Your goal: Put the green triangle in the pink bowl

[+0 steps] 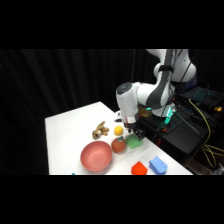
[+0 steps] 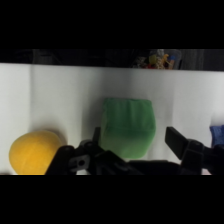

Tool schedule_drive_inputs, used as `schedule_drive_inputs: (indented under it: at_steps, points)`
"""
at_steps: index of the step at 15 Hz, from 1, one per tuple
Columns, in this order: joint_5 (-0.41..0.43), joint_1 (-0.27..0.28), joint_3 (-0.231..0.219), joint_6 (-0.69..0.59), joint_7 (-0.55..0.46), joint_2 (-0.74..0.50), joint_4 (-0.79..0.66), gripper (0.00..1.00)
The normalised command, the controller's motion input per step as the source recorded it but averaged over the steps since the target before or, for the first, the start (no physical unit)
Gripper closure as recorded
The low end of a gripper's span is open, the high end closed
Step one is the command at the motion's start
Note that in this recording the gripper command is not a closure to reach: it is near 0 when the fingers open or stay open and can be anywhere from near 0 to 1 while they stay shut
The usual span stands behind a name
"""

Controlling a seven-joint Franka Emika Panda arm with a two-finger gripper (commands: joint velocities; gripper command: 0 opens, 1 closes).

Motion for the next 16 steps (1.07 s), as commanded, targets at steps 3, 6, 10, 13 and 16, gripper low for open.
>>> schedule_drive_inputs:
  at_steps: [3, 6, 10, 13, 16]
  points:
    - [0.245, -0.083, 0.112, 0.31, -0.33, 0.10, -0.10, 0.00]
    - [0.225, -0.151, 0.131, 0.40, -0.38, 0.17, -0.11, 0.00]
    - [0.172, -0.195, 0.152, 0.37, -0.33, 0.16, -0.10, 0.00]
    - [0.123, -0.165, 0.161, 0.27, -0.21, 0.03, -0.13, 0.55]
    - [0.083, -0.090, 0.130, 0.16, -0.11, -0.11, -0.16, 1.00]
